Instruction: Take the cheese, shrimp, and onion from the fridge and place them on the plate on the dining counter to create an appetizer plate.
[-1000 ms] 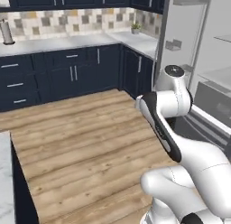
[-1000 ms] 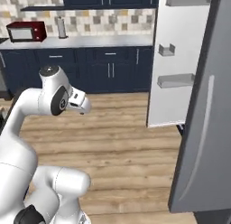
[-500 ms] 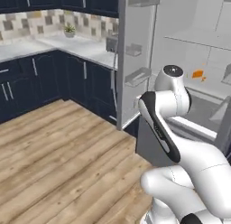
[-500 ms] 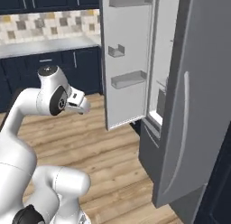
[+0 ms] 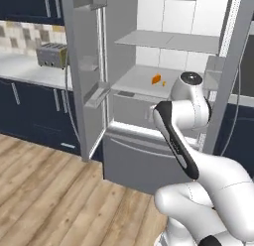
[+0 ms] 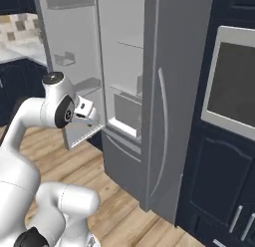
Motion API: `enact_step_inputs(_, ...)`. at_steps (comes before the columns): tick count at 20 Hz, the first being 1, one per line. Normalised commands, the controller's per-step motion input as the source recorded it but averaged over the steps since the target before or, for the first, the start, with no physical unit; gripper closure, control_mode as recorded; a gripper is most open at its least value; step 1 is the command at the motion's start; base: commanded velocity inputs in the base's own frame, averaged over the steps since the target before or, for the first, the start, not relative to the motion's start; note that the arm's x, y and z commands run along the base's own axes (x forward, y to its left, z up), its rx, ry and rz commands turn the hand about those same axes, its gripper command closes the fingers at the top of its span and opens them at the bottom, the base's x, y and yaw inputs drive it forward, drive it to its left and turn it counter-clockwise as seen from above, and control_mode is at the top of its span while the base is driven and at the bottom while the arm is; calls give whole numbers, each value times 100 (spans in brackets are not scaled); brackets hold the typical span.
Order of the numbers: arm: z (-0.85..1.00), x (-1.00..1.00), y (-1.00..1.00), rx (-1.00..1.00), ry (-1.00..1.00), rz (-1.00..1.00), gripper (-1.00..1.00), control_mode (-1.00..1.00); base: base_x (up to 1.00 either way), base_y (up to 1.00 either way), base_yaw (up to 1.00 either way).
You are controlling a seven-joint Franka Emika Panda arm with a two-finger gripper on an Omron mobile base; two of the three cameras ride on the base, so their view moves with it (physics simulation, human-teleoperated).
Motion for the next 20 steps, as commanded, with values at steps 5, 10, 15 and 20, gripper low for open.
enact_step_inputs(5, 0, 0, 0, 0, 0, 0, -100, 100, 45, 56, -53)
enact_step_inputs(10, 0, 0, 0, 0, 0, 0, -100, 100, 43, 45, -53)
enact_step_inputs(15, 0, 0, 0, 0, 0, 0, -100, 100, 52, 40, -42)
enact_step_inputs(20, 0, 0, 0, 0, 0, 0, -100, 100, 61, 56, -20)
